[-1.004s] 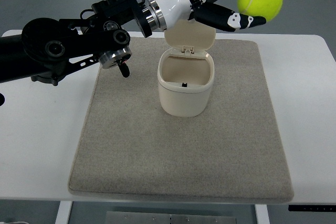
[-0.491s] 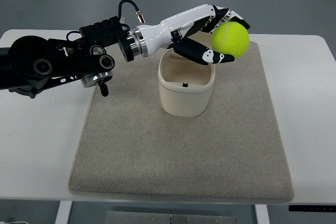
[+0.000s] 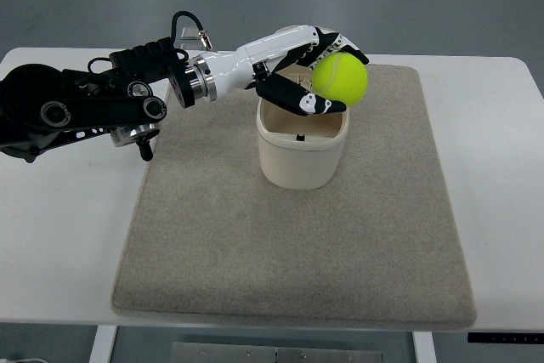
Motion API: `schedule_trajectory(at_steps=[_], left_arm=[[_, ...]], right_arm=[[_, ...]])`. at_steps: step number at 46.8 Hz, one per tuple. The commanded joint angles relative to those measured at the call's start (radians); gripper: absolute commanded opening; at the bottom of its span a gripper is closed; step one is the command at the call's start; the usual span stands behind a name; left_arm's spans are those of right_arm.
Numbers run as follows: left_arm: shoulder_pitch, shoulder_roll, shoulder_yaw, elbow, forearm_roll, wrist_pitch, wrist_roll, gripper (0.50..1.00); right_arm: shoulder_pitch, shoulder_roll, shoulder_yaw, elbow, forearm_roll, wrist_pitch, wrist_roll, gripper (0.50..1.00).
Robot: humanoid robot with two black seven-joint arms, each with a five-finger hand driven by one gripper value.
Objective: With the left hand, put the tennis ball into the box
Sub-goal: 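Carry the ball over the open cream bin and lower it in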
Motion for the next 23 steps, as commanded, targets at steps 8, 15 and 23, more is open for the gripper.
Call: schedule_trajectory(at_steps=[8,15,23], left_arm=[[-0.006,0.010,0.035,0.000,0.000,0.000,0.001,0.500],[-0.008,0.013,0.065,0.000,0.000,0.000,0.001,0.500],[-0.008,0.019,0.087,0.000,0.000,0.000,0.001,0.500]], right_arm=[[0.000,0.000,0.000,0.000,0.000,0.000,0.000,0.901],[0.000,0.000,0.000,0.000,0.000,0.000,0.000,0.901],[-0.002,0.000,0.000,0.000,0.000,0.000,0.000,0.901]])
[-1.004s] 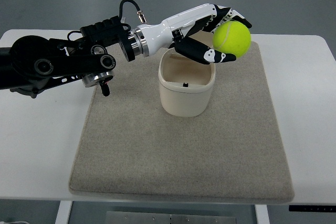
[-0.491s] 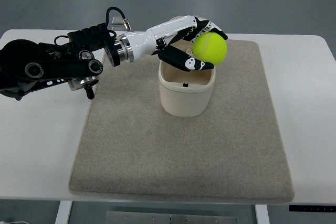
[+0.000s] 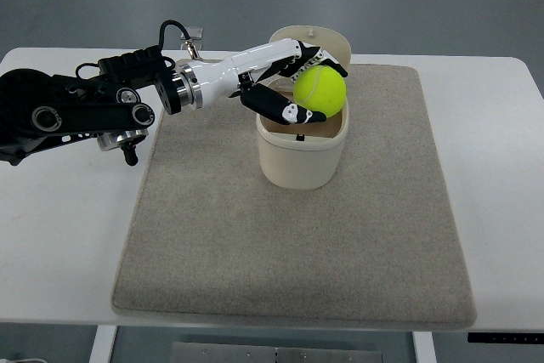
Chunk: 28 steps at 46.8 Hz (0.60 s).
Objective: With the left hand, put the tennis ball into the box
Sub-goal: 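Carry the ball over the open cream bin and lower it in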
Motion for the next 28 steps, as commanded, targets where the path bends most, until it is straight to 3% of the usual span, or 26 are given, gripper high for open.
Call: schedule_trajectory(at_steps=[1,28], left_arm=[[0.001,0.003,0.007,0.002,0.000,0.000,0.000,0.500],[0.005,0.025,0.040,0.008,-0.001,0.003,0.000,0.500]], right_arm=[[0.000,0.000,0.000,0.000,0.000,0.000,0.000,0.901],[0.000,0.000,0.000,0.000,0.000,0.000,0.000,0.901]])
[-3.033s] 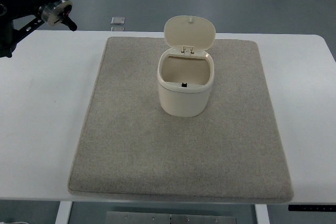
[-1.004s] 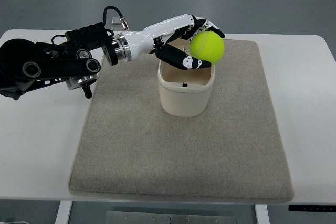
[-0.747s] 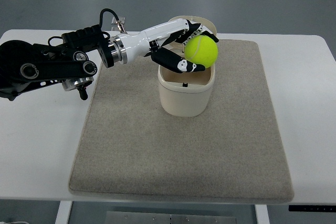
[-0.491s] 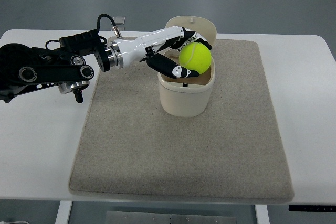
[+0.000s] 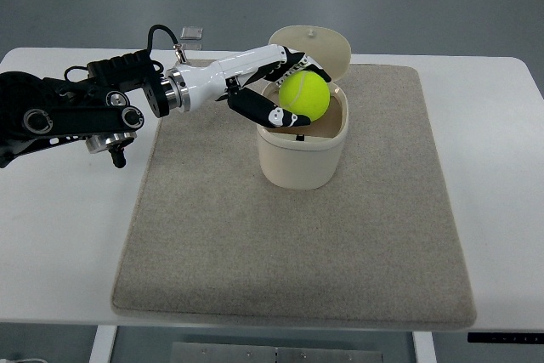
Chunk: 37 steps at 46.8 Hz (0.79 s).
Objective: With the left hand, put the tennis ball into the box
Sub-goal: 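Carry the ball over the open cream bin and lower it in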
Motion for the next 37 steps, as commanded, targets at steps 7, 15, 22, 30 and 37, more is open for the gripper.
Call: schedule_trajectory(at_steps=[7,15,22,30,37], left_arm=[[0.006,0.001,0.007,0.015,-0.001,0.002,0.000,0.500],[0.009,0.000,0.007,0.022,-0.001,0.005,0.000,0.500],[0.011,-0.002,0.007,0.023,-0.001,0.010,0.000,0.500],[0.012,-0.005,0.004,0.025,-0.002,0.040,0.000,0.500],[0.012,-0.008,0.004,0.025,-0.002,0.045,0.000,0.500]], right_arm=[[0.000,0.000,0.000,0.000,0.000,0.000,0.000,0.901],[0.000,0.000,0.000,0.000,0.000,0.000,0.000,0.901],[0.000,0.000,0.000,0.000,0.000,0.000,0.000,0.901],[0.000,0.000,0.000,0.000,0.000,0.000,0.000,0.901],[0.000,0.000,0.000,0.000,0.000,0.000,0.000,0.901]])
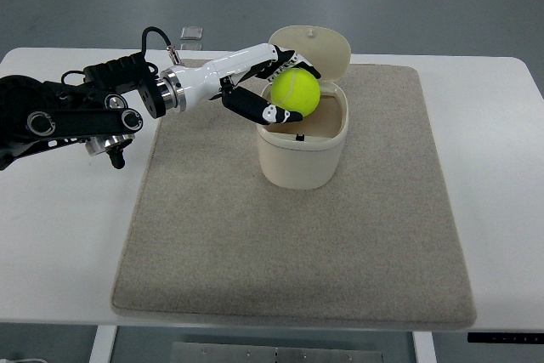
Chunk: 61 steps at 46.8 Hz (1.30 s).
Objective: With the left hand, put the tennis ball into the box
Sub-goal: 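Carry the ball over the open cream bin and lower it in, then open the left hand's fingers to release the ball into the bin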
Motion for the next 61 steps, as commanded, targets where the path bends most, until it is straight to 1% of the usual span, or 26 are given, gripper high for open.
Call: schedule_trajectory(at_steps=[1,6,9,10,12,13,15,18,20,21,22,23,24,32,47,50,55,61], left_arm=[[0.000,-0.002,-0.002,0.000,0.000,0.002,0.000,0.500],[0.000,-0.003,-0.003,0.000,0.000,0.010,0.000,0.520],[0.000,-0.003,-0.005,0.000,0.000,0.010,0.000,0.550],[0.000,-0.003,-0.005,0.000,0.000,0.010,0.000,0.568],[0.000,-0.003,-0.005,0.000,-0.002,0.011,-0.002,0.651],[0.002,-0.003,-0.006,0.000,-0.002,0.013,0.000,0.675],[0.002,-0.005,-0.006,0.001,-0.005,0.020,-0.002,0.707],[0.002,-0.005,-0.006,0.001,-0.006,0.031,-0.002,0.769],[0.002,-0.005,-0.006,0.001,-0.006,0.031,-0.002,0.776],[0.002,-0.005,-0.006,0.001,-0.006,0.033,-0.002,0.797],[0.002,-0.005,-0.006,0.001,-0.006,0.033,-0.002,0.844],[0.002,-0.005,-0.006,0.001,-0.006,0.034,-0.002,0.878],[0.002,-0.005,-0.006,0.001,-0.008,0.034,-0.002,0.895],[0.002,-0.007,-0.006,0.001,-0.008,0.036,-0.002,0.911],[0.008,-0.005,-0.011,-0.008,-0.008,0.036,-0.002,0.911],[0.008,-0.005,-0.014,-0.012,-0.006,0.034,-0.005,0.898],[0.008,0.000,-0.043,-0.049,-0.003,0.030,-0.014,0.881],[0.005,-0.005,-0.078,-0.091,0.005,0.027,-0.014,0.881]], right_arm=[[0.000,0.000,0.000,0.000,0.000,0.000,0.000,0.901],[0.000,0.000,0.000,0.000,0.000,0.000,0.000,0.901],[-0.001,0.000,0.000,0.000,0.000,0.000,0.000,0.901],[0.000,0.000,0.000,0.000,0.000,0.000,0.000,0.901],[0.000,0.000,0.000,0.000,0.000,0.000,0.000,0.901],[0.000,0.000,0.000,0.000,0.000,0.000,0.000,0.901],[0.000,0.000,0.000,0.000,0.000,0.000,0.000,0.901],[0.000,0.000,0.000,0.000,0.000,0.000,0.000,0.901],[0.000,0.000,0.000,0.000,0.000,0.000,0.000,0.901],[0.000,0.000,0.000,0.000,0.000,0.000,0.000,0.901],[0.000,0.000,0.000,0.000,0.000,0.000,0.000,0.901],[0.000,0.000,0.000,0.000,0.000,0.000,0.000,0.901],[0.000,0.000,0.000,0.000,0.000,0.000,0.000,0.901],[0.000,0.000,0.000,0.000,0.000,0.000,0.000,0.901],[0.000,0.000,0.000,0.000,0.000,0.000,0.000,0.901],[0.000,0.000,0.000,0.000,0.000,0.000,0.000,0.901],[0.000,0.000,0.000,0.000,0.000,0.000,0.000,0.901],[0.000,0.000,0.000,0.000,0.000,0.000,0.000,0.901]])
